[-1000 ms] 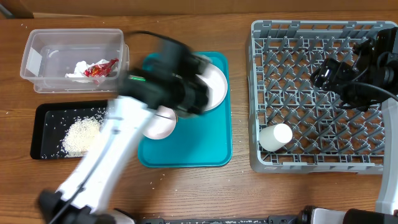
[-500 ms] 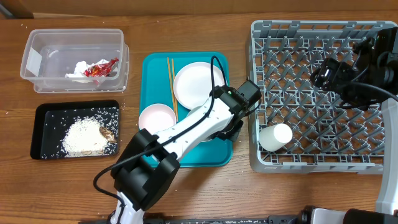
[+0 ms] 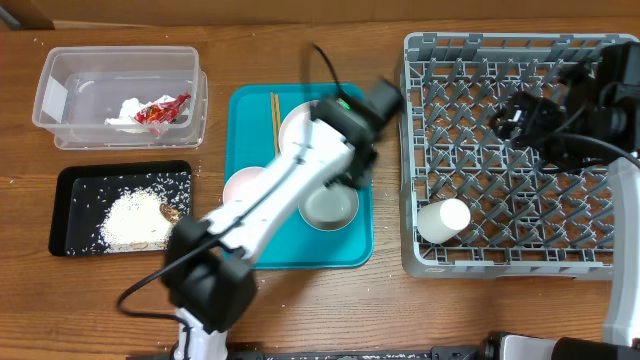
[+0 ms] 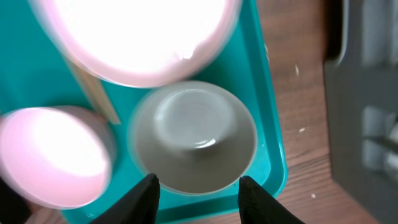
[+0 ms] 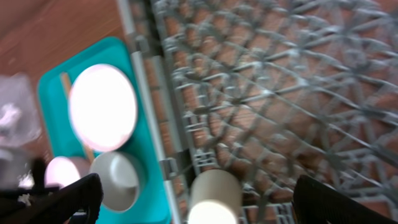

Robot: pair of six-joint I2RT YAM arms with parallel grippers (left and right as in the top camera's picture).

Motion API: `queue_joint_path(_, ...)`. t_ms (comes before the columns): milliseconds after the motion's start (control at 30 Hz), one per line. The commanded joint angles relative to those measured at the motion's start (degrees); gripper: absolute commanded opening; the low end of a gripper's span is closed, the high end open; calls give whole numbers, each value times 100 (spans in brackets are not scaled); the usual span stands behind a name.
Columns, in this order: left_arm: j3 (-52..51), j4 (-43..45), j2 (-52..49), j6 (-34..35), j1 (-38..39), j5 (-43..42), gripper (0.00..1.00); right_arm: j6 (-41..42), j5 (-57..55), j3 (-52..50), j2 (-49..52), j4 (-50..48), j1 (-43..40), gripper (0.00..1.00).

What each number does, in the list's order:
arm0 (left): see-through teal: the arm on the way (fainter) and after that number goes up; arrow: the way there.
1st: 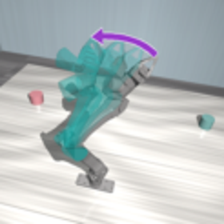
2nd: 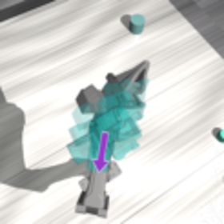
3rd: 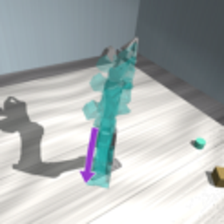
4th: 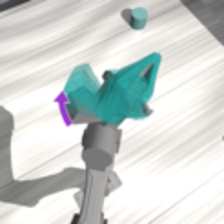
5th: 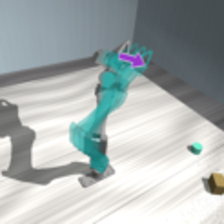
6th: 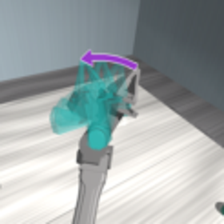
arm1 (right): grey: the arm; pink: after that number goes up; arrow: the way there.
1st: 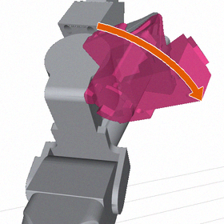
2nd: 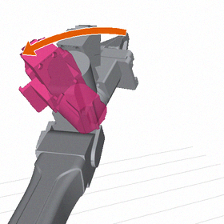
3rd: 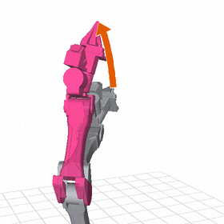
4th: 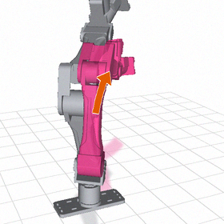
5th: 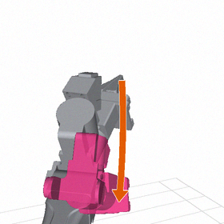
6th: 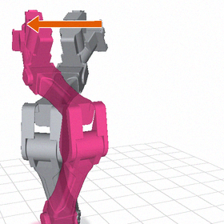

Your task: Sort waste into correct bins and load items into the dishwasher

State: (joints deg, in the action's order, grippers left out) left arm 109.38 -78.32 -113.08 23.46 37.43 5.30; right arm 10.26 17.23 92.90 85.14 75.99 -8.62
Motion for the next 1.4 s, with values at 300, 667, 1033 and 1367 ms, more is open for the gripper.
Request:
queue_joint_path(300, 704, -463, 1399, -544, -2616, -1272, 43, 236, -153, -1121, 170, -1399, 2966, 88)
queue_joint_path(667, 697, -538, 1370, -713, -2778, -1274, 43, 625, -866, -1908, 1580, -2632, 4094, 78)
queue_joint_path(1033, 697, -540, 1370, -671, -3156, -1196, 43, 632, -822, -1902, 2374, -2922, 4124, 21)
queue_joint_path(1367, 697, -533, 1370, -673, -3340, -1193, 43, 671, -892, -1058, 1969, -1759, 3895, 4)
